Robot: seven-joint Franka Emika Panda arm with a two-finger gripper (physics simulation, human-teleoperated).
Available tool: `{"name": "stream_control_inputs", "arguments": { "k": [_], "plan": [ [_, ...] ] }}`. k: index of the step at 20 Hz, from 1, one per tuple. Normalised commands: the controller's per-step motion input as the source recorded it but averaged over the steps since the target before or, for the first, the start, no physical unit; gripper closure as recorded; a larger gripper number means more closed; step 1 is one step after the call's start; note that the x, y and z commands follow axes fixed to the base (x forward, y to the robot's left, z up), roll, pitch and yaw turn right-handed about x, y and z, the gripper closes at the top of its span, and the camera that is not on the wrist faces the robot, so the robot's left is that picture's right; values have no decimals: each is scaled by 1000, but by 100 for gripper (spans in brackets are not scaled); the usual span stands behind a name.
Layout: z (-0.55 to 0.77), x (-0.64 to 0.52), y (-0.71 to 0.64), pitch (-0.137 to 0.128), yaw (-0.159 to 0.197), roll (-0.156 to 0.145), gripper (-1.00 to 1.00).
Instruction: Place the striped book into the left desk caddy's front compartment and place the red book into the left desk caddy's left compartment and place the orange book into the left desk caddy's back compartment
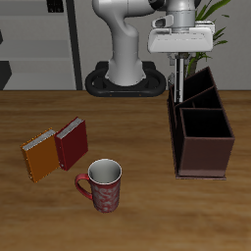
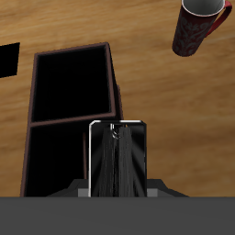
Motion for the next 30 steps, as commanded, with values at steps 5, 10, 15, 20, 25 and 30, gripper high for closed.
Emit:
{"name": "stream_control_inputs", "arguments": {
  "k": [5,10,15,20,25,30],
  "plan": [
    [-66,151,173,13,-3,-7,100],
    [-116,51,136,20,-5,8,100],
    [-94,43,94,14,2,14,100],
    [-71,49,62,1,12,4,100],
    [-215,57,-2,29,-3,2,100],
    [-145,7,10,26,-8,4,100]
  ]
}}
